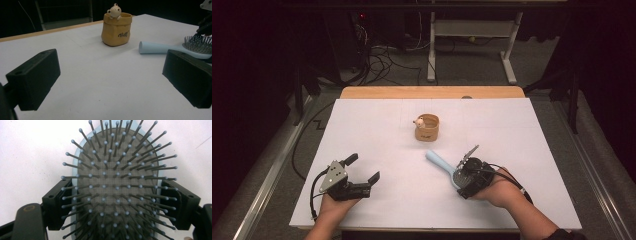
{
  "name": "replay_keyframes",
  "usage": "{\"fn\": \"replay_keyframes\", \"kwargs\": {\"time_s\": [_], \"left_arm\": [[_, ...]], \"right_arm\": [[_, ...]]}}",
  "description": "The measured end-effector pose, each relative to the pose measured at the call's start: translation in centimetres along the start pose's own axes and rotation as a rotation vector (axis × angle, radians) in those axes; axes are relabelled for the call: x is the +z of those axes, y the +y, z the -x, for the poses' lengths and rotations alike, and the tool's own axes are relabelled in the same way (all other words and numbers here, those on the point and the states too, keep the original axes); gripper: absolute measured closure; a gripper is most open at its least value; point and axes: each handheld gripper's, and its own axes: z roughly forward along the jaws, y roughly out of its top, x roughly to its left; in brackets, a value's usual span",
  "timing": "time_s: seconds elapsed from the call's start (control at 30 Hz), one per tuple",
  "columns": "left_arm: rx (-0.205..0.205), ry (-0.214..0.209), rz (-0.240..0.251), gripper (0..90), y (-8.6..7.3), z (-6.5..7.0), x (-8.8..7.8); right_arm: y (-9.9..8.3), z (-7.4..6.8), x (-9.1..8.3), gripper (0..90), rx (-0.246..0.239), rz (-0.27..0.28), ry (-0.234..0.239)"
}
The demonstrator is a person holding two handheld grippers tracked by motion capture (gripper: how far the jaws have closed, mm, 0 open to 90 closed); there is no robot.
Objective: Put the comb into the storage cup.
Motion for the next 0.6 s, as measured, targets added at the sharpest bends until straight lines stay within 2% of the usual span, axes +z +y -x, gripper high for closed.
{"fn": "replay_keyframes", "kwargs": {"time_s": [0.07, 0.33, 0.6], "left_arm": [[-0.003, 0.004, 0.0, 1.9, 0.0, -0.06, -0.02], [0.009, 0.003, 0.004, 2.2, 0.0, 0.09, -0.08], [0.017, 0.005, 0.001, 2.4, 0.02, 0.22, -0.05]], "right_arm": [[0.04, 0.1, -0.01, 20.7, -0.01, -0.001, -0.001], [0.09, 0.02, -0.14, 20.8, 0.016, 0.001, 0.01], [0.16, -0.07, -0.32, 20.9, 0.001, 0.014, 0.029]]}}
